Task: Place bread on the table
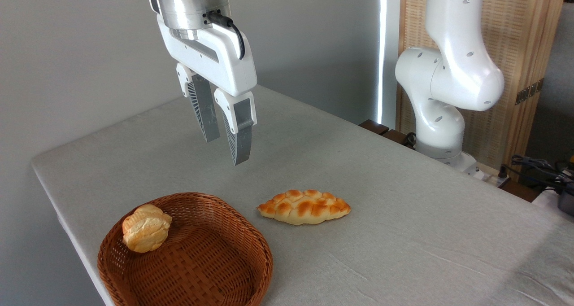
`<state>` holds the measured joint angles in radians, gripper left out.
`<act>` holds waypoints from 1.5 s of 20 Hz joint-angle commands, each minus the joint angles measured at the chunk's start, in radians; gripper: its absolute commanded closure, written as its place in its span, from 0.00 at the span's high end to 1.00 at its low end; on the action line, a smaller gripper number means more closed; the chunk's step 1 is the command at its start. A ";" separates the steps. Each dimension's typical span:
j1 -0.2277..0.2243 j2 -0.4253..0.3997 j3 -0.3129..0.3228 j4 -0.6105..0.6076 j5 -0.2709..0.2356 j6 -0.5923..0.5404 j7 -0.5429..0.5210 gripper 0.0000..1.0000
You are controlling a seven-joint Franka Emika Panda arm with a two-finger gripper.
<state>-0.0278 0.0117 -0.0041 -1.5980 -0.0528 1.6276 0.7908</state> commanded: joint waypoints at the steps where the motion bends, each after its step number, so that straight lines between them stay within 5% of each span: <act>1: 0.003 -0.004 0.003 0.013 0.002 -0.022 -0.027 1.00; 15: 0.005 -0.004 0.030 0.013 -0.004 0.008 -0.027 1.00; 30: -0.011 0.140 -0.092 -0.103 -0.045 0.540 -0.027 1.00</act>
<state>-0.0373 0.1468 -0.0683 -1.6563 -0.0838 2.0952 0.7799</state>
